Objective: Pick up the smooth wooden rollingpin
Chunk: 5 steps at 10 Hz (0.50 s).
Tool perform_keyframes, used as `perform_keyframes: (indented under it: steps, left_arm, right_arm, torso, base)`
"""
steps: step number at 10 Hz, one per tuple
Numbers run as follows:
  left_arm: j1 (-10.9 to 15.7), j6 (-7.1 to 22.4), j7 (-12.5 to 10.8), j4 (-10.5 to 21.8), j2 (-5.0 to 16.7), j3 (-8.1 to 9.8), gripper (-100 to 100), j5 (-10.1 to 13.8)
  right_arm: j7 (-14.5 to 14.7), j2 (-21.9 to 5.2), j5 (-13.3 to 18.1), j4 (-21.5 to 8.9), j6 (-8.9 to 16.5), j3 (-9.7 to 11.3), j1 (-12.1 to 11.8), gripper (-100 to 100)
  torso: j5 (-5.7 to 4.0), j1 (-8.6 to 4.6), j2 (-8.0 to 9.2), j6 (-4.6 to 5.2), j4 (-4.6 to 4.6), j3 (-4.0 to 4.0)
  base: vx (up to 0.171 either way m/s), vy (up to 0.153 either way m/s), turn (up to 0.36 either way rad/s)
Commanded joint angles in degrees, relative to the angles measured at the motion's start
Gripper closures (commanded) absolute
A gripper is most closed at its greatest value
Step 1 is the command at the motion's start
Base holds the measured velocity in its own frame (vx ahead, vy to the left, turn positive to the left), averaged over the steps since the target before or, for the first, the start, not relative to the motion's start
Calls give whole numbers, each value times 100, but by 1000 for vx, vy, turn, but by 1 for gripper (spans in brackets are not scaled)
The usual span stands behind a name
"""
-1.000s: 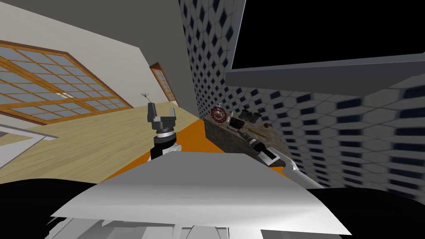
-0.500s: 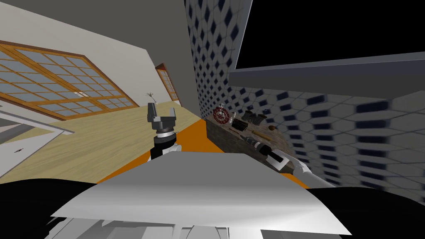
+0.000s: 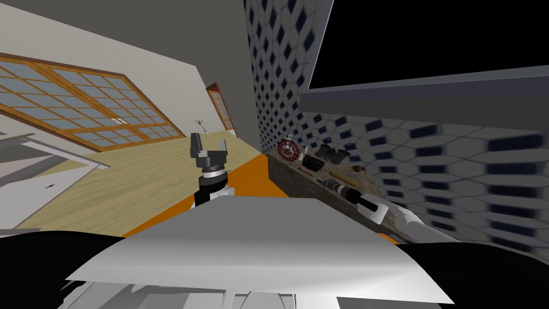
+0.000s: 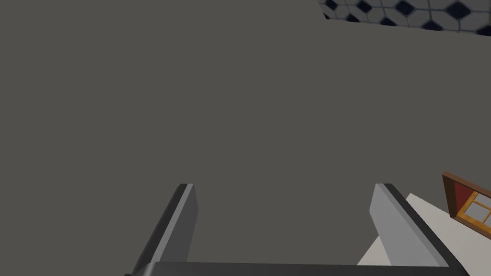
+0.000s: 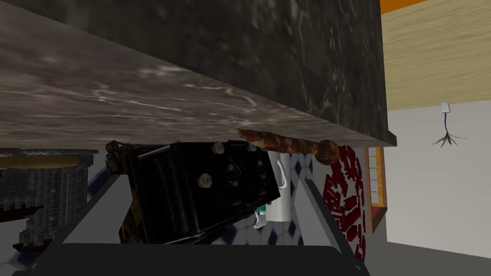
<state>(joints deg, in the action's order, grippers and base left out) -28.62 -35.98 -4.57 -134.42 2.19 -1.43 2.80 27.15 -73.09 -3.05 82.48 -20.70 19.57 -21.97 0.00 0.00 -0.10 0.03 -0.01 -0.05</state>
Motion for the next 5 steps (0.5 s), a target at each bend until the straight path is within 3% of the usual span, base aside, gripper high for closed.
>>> perform_keyframes:
  steps: [1, 2, 4, 5]
  left_arm:
    - [0, 0, 0, 0, 0, 0, 0, 0]
    - [0, 0, 0, 0, 0, 0, 0, 0]
    - [0, 0, 0, 0, 0, 0, 0, 0]
    - [0, 0, 0, 0, 0, 0, 0, 0]
  right_arm:
    - [173, -286, 92, -193, 84, 158, -36, -100]
    - [173, -353, 92, -193, 84, 158, -36, -100]
    - [430, -783, 254, -550, 155, 436, -73, -100]
    - [430, -890, 254, -563, 155, 436, -73, -100]
  torso:
    - [0, 0, 0, 0, 0, 0]
    - [1, 1, -1, -1, 0, -1]
    - [1, 1, -2, 0, 0, -1]
    - [1, 4, -9, -2, -2, -5]
  base:
    - [30, 14, 128]
    - [28, 8, 47]
    - [43, 19, 103]
    - [47, 7, 46]
